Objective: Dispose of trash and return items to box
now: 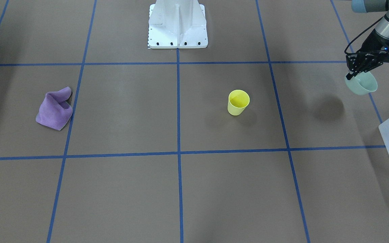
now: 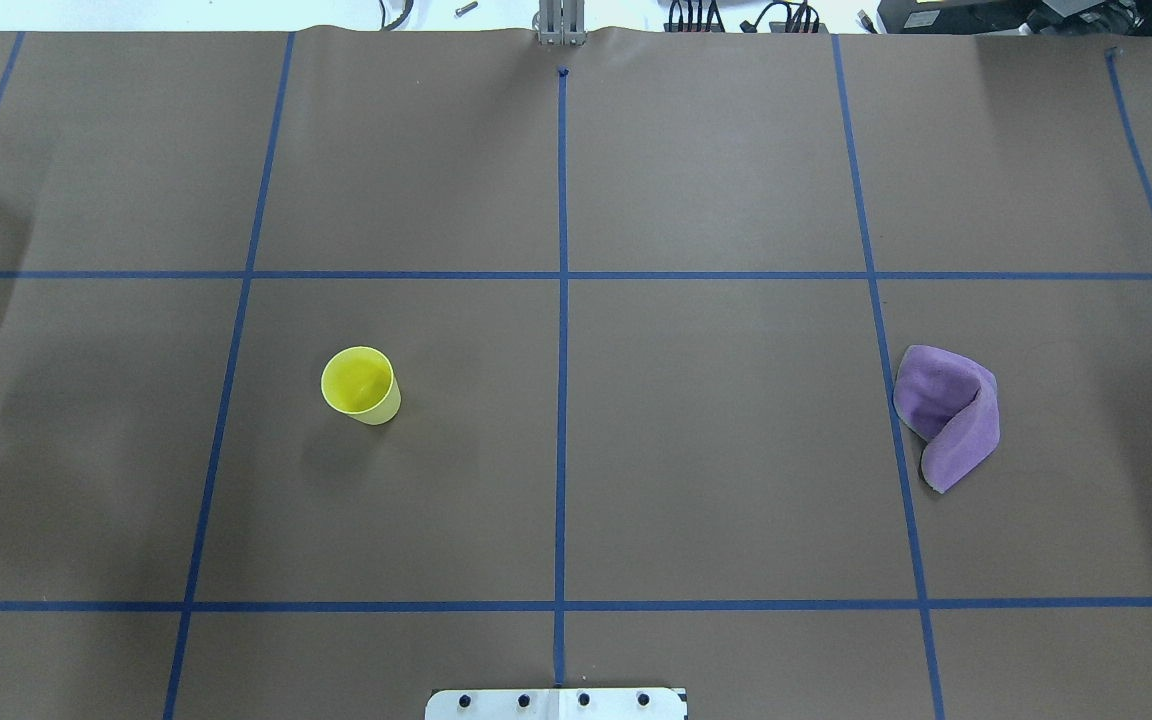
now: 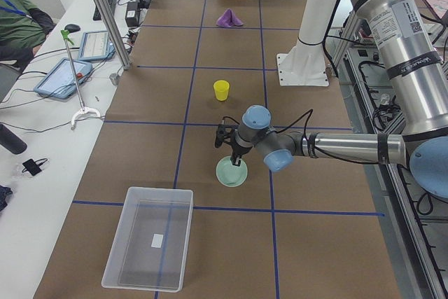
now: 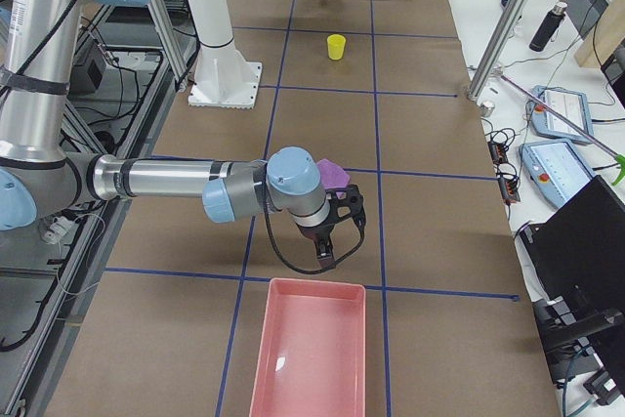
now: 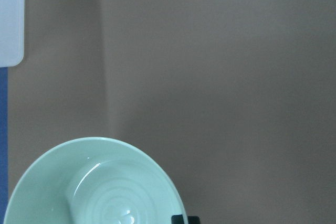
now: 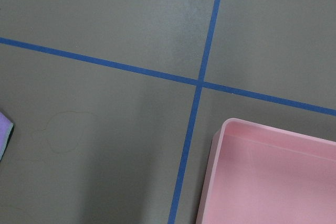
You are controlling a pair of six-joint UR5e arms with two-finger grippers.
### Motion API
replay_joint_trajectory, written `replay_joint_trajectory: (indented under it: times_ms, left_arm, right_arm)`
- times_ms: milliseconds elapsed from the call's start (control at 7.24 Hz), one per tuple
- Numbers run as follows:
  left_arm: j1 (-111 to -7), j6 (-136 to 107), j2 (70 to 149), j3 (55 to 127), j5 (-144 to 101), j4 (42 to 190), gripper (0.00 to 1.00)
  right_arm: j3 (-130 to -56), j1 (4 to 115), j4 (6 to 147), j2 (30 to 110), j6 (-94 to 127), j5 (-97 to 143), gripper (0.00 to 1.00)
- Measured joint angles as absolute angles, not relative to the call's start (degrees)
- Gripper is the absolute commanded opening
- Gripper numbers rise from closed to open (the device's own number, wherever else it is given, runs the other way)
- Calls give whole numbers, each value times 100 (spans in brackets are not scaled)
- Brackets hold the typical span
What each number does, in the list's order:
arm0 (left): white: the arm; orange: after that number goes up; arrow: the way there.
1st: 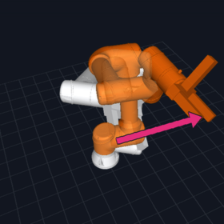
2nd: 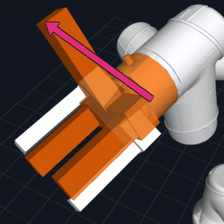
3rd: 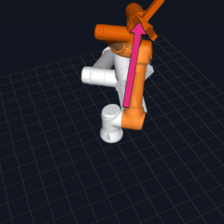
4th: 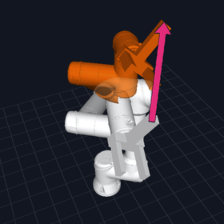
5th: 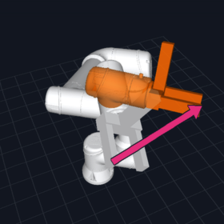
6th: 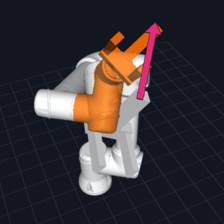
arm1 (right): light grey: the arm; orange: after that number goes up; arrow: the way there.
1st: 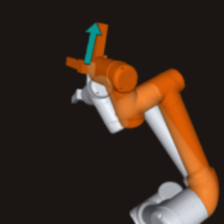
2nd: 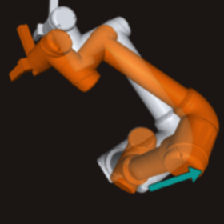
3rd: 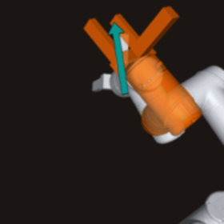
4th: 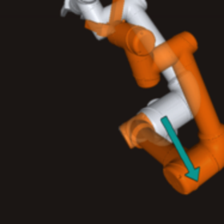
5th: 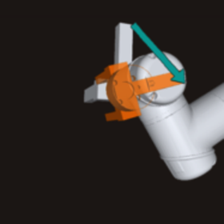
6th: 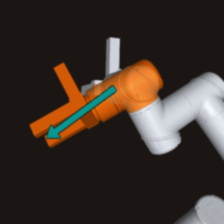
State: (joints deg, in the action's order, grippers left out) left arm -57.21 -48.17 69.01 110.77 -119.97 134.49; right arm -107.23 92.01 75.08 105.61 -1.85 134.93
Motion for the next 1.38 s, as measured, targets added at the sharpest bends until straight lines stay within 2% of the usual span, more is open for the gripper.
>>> replay_joint_trajectory:
  times_ms: [414,691,1105,1381]
  left_arm:
    - [-6555,-3591,7873,11276,-12233,11449,0]
    - [-7218,-2130,8656,10883,-12290,10354,0]
    - [-8233,-141,9441,9319,-12341,10205,0]
    - [-8503,360,9859,7651,-12411,11346,0]
  right_arm:
    - [-10681,9196,7514,10577,-177,13500,100]
    - [-10663,9197,7513,10587,-177,13500,100]
    - [-10639,9194,7504,10591,-182,13506,100]
    - [-10635,9193,7496,10591,-184,13508,100]
